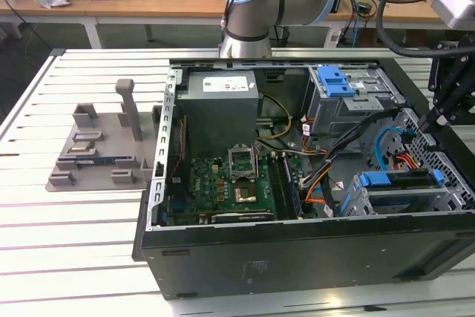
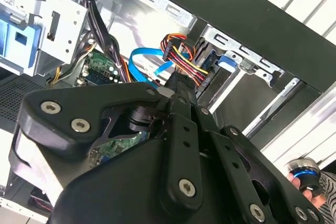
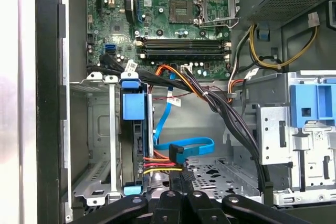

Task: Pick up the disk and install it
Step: 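Insert the first disk wire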

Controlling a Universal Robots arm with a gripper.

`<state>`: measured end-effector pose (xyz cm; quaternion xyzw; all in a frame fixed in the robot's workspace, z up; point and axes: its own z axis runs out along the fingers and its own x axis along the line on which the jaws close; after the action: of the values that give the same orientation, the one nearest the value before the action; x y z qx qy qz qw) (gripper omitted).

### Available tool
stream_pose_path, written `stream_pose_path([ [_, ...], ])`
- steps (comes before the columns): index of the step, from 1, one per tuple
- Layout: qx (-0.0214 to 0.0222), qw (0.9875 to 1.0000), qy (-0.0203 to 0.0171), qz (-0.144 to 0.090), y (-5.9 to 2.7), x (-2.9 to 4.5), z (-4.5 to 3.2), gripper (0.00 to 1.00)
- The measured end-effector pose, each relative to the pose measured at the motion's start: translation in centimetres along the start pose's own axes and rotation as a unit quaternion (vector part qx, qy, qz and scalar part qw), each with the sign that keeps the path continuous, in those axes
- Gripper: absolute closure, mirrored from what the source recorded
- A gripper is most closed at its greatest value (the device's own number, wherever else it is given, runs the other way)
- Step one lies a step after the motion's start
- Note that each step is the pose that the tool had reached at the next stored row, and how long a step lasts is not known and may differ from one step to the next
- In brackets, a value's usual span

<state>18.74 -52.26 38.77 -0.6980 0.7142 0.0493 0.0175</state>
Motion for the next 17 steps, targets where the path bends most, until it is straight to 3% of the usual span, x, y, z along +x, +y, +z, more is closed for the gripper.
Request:
stream_pose_path([
  [17,0.0,1.0,0.0001,0.0,0.05,-0.09,-1.02,0.89],
])
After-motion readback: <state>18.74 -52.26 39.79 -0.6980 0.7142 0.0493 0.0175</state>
